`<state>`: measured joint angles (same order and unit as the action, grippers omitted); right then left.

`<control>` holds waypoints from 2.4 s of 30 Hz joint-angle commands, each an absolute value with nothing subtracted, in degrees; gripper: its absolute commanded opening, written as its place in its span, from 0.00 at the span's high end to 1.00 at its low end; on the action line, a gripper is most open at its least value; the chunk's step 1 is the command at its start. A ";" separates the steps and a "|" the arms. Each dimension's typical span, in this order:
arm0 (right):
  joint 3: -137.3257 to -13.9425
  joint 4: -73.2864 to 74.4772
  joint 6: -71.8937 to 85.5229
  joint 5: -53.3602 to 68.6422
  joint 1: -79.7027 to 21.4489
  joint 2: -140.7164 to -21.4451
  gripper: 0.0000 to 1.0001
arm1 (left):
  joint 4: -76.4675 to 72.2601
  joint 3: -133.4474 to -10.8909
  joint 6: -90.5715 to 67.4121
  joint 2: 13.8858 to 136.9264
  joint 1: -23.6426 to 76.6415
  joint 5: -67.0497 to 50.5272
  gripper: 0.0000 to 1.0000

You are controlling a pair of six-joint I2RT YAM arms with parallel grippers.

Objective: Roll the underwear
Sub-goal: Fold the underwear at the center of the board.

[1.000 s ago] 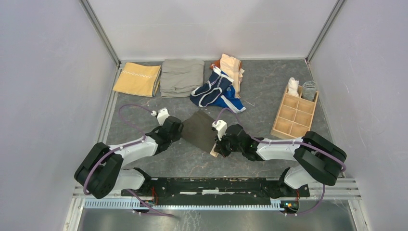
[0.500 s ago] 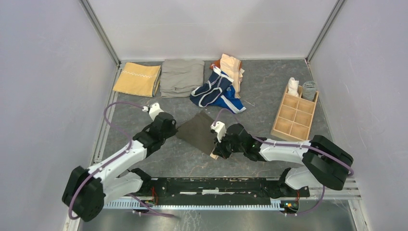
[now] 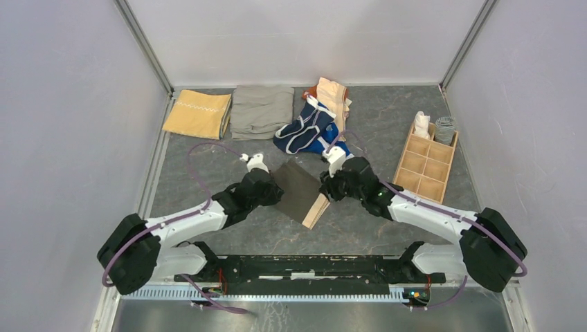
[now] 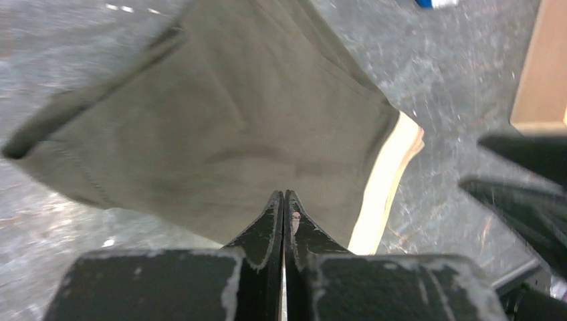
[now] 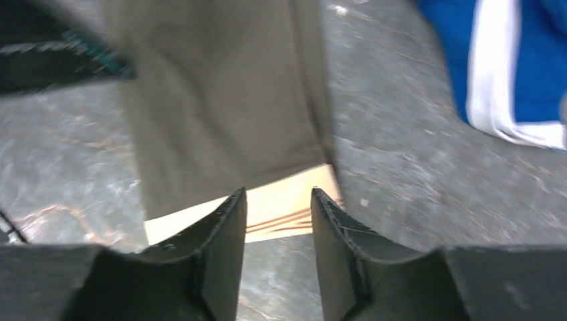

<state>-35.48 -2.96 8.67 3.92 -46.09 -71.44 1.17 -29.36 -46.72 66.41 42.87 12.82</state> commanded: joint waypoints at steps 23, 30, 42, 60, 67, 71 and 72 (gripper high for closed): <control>-35.01 -2.59 10.10 15.45 -29.67 -78.65 0.31 | -13.27 -32.95 -44.56 85.39 61.76 9.19 0.98; -34.26 -3.35 10.55 15.89 -29.67 -81.27 0.31 | -13.27 -30.15 -46.37 84.96 64.53 9.54 0.98; -31.33 -4.58 11.32 19.62 -29.62 -83.12 0.40 | -11.91 -25.02 -48.08 82.32 66.16 10.89 0.98; -24.58 -4.77 16.83 22.85 -29.60 -80.78 0.52 | -10.99 -24.12 -48.25 81.19 67.41 12.13 0.98; -23.19 -5.29 17.77 24.23 -29.57 -80.41 0.58 | -10.90 -23.93 -48.08 81.39 67.63 12.01 0.98; -22.34 -6.25 18.21 24.64 -29.54 -80.61 0.61 | -10.90 -23.86 -47.91 81.42 67.70 11.94 0.98; -22.33 -6.48 18.29 24.76 -29.55 -80.88 0.63 | -10.90 -23.90 -47.90 81.53 67.79 11.95 0.98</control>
